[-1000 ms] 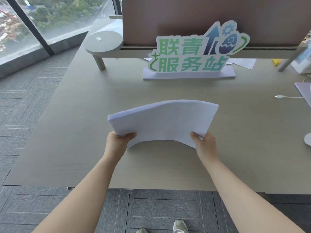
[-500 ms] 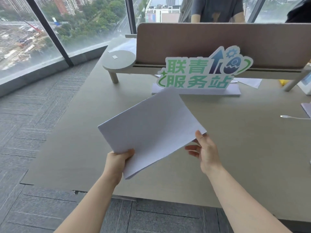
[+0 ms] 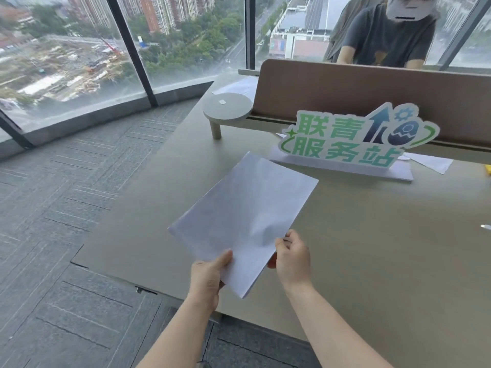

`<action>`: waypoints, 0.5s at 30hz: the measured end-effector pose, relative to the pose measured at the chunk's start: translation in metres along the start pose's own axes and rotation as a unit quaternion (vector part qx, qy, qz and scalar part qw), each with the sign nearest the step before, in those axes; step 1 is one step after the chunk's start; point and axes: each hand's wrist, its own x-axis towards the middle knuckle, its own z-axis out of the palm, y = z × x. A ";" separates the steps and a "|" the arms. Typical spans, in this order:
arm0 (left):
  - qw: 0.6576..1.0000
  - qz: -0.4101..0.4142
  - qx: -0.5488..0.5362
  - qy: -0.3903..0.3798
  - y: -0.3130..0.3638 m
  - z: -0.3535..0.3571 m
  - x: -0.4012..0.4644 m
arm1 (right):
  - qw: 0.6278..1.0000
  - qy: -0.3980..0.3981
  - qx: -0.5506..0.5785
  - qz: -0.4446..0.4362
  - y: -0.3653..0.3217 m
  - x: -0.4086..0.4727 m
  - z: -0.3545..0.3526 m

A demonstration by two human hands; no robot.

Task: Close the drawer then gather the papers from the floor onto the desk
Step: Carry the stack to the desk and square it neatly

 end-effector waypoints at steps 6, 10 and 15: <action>0.999 0.017 -0.027 -0.009 0.041 -0.042 0.043 | 1.000 -0.015 -0.016 -0.005 -0.005 0.014 0.027; 1.000 0.016 0.011 -0.002 0.079 -0.080 0.086 | 0.999 -0.034 -0.024 0.002 -0.006 0.026 0.052; 0.987 0.008 0.149 -0.052 0.126 -0.121 0.134 | 0.995 -0.090 -0.039 0.016 -0.015 0.048 0.093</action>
